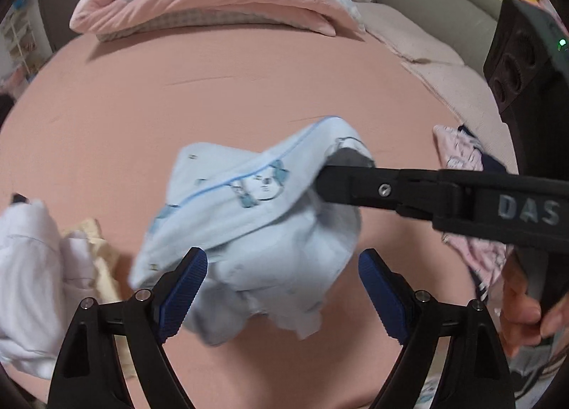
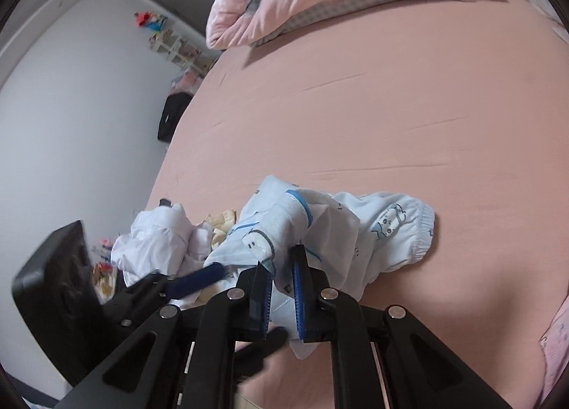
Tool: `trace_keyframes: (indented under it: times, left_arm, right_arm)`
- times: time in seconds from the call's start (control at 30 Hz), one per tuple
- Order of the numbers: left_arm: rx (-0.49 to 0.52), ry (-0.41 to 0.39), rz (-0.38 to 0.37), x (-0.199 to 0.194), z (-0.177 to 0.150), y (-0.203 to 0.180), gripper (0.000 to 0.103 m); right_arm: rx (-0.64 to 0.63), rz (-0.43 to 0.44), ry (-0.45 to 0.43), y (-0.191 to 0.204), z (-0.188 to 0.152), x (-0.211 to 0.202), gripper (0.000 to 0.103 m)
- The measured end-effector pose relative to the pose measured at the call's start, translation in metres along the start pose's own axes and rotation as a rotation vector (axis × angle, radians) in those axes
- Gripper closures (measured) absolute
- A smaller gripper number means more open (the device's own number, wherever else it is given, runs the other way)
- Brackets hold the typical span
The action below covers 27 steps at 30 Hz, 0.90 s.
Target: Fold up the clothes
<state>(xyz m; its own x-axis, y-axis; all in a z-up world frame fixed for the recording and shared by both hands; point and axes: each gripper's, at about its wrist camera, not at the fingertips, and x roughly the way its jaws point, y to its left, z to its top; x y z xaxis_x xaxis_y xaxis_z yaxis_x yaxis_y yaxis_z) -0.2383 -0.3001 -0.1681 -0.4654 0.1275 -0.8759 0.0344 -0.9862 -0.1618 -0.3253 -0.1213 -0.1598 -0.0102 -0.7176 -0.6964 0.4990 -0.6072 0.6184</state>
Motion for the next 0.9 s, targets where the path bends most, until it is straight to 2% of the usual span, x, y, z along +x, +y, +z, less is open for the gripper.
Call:
trace_keyframes:
  times: [0.1, 0.37, 0.5, 0.57, 0.67, 0.77, 0.8, 0.83, 0.87, 0.9]
  left_arm:
    - [-0.066, -0.001, -0.002, 0.007, 0.001, 0.001, 0.016]
    - [-0.087, -0.016, 0.034, 0.011, -0.002, 0.000, 0.018]
    - [-0.143, -0.011, 0.012, 0.012, -0.003, 0.010, 0.055]
    - [-0.142, -0.009, 0.025, 0.010, -0.006, 0.012, 0.067]
    - [-0.135, -0.012, 0.038, 0.007, -0.011, 0.012, 0.077]
    - [-0.175, -0.024, 0.034, 0.005, -0.012, 0.017, 0.081]
    - [-0.189, -0.028, 0.034, 0.005, -0.011, 0.018, 0.081]
    - [-0.199, -0.028, 0.036, 0.005, -0.011, 0.020, 0.081]
    - [-0.206, -0.027, 0.036, 0.006, -0.011, 0.022, 0.081]
    - [-0.212, -0.025, 0.036, 0.006, -0.011, 0.024, 0.082]
  right_arm:
    - [-0.024, -0.002, 0.023, 0.010, 0.003, 0.001, 0.094]
    - [-0.034, 0.025, 0.052, 0.017, 0.003, 0.003, 0.094]
    - [-0.024, 0.022, 0.058, 0.014, 0.001, 0.006, 0.094]
    - [-0.023, 0.012, 0.063, 0.014, 0.001, 0.008, 0.094]
    - [-0.023, 0.016, 0.074, 0.015, 0.001, 0.011, 0.094]
    - [-0.059, -0.012, 0.086, 0.020, 0.001, 0.013, 0.093]
    - [-0.068, -0.026, 0.088, 0.021, 0.000, 0.013, 0.091]
    - [-0.076, -0.042, 0.090, 0.022, 0.000, 0.013, 0.074]
    - [-0.072, -0.066, 0.083, 0.020, 0.000, 0.011, 0.063]
    - [-0.062, -0.077, 0.075, 0.016, 0.001, 0.008, 0.044]
